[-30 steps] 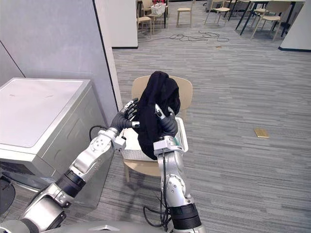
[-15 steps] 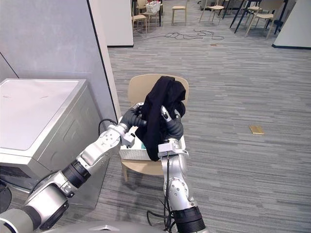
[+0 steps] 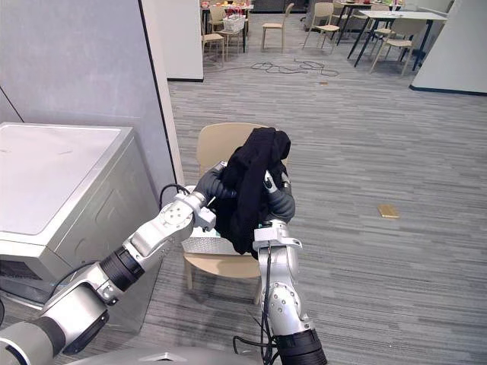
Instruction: Pick up the laundry basket with both hands and put the clothes into the washing machine.
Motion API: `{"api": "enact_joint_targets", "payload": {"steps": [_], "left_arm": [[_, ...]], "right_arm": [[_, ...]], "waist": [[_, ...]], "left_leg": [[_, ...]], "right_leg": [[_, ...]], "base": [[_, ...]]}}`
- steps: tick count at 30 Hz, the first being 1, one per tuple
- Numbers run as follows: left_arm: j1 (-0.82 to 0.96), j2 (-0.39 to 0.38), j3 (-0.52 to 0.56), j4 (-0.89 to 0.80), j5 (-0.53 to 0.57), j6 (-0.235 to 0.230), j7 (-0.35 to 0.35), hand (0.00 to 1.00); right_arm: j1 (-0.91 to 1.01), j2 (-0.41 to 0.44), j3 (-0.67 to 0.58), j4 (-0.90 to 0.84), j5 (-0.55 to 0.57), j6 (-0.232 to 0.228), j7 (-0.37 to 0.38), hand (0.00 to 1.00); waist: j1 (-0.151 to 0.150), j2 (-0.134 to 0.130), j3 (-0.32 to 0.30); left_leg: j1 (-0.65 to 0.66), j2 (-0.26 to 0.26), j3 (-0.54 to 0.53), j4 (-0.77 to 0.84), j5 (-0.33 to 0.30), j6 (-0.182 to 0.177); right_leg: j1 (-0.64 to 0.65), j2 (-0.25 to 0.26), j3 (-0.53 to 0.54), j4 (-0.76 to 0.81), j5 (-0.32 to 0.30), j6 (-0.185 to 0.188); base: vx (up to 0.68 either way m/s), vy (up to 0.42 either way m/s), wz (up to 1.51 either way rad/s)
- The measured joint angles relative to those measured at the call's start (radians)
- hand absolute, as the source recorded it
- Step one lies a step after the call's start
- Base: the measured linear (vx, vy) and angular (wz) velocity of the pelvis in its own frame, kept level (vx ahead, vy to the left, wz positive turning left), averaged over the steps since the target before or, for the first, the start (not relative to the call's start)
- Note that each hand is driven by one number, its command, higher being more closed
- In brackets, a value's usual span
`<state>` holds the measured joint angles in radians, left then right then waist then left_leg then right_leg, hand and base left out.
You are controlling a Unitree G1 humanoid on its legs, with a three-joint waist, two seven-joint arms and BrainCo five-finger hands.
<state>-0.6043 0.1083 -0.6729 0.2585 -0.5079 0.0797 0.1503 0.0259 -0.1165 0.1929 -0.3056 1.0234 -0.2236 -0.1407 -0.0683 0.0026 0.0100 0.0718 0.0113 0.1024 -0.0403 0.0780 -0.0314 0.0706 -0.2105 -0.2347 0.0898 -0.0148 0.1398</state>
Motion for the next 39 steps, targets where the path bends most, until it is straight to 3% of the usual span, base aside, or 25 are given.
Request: {"api": "enact_joint_targets", "payload": {"steps": [1,2,9,13,17,21,29,39], "left_arm": [[0.000,0.000,0.000,0.003,-0.014,0.000,0.000,1.00],[0.000,0.000,0.000,0.006,-0.030,0.000,0.000,1.00],[0.002,-0.005,0.013,0.028,-0.085,0.003,0.019,1.00],[0.050,-0.032,0.169,-0.027,-0.150,-0.006,0.034,1.00],[0.099,-0.031,0.281,-0.103,-0.179,-0.053,0.049,1.00],[0.167,-0.031,0.358,-0.129,-0.208,-0.079,0.066,1.00],[0.191,-0.041,0.456,-0.139,-0.256,-0.099,0.102,1.00],[0.274,-0.040,0.676,-0.417,-0.232,-0.136,0.109,1.00]], "right_arm": [[0.000,0.000,0.000,0.000,0.000,0.000,0.000,1.00],[0.001,0.000,0.000,0.000,0.000,0.000,0.000,0.00],[0.083,0.004,-0.009,-0.012,-0.008,0.006,0.015,0.00],[0.190,0.012,-0.015,-0.007,-0.009,0.080,0.035,0.00],[0.262,0.045,-0.086,0.011,-0.009,0.119,0.036,0.00],[0.268,0.051,-0.194,0.010,-0.009,0.118,0.037,0.00],[0.276,0.101,-0.296,0.010,-0.010,0.116,0.031,0.00],[0.274,0.144,-0.437,0.010,-0.050,0.110,0.026,0.00]], "waist": [[0.000,0.000,0.000],[0.000,0.000,0.000],[0.004,-0.003,0.002],[0.007,-0.009,0.003],[0.009,-0.009,0.004],[0.005,-0.011,0.005],[-0.003,-0.008,0.003],[-0.011,0.013,0.001]], "left_leg": [[0.000,0.000,-0.001,0.000,0.001,0.000],[0.000,0.000,-0.003,0.000,0.002,0.000],[-0.002,0.000,-0.017,-0.016,0.019,0.000],[-0.001,0.005,-0.012,-0.016,0.019,-0.001],[0.005,0.007,0.008,-0.017,0.015,-0.003],[0.027,0.007,0.029,-0.030,0.008,-0.012],[0.033,0.006,0.038,-0.036,0.006,-0.012],[0.047,0.005,0.056,-0.036,0.000,-0.006]], "right_leg": [[0.000,0.000,-0.001,0.001,0.000,0.000],[0.000,0.000,-0.002,0.002,0.000,0.000],[-0.001,0.000,-0.015,0.004,-0.005,-0.007],[-0.003,0.005,-0.009,0.002,-0.003,-0.011],[-0.008,0.007,0.011,-0.002,0.001,-0.012],[-0.003,0.008,0.030,-0.006,0.005,-0.011],[-0.001,0.009,0.037,-0.016,0.011,-0.010],[0.005,0.010,0.055,-0.023,0.012,-0.009]], "base": [[0.00,0.000,0.00],[0.00,0.000,0.03],[0.00,0.000,0.06],[-0.01,-0.002,-0.03],[-0.01,0.003,-0.15],[-0.01,0.010,-0.14],[0.00,0.003,-0.03],[0.02,0.004,-0.05]]}}
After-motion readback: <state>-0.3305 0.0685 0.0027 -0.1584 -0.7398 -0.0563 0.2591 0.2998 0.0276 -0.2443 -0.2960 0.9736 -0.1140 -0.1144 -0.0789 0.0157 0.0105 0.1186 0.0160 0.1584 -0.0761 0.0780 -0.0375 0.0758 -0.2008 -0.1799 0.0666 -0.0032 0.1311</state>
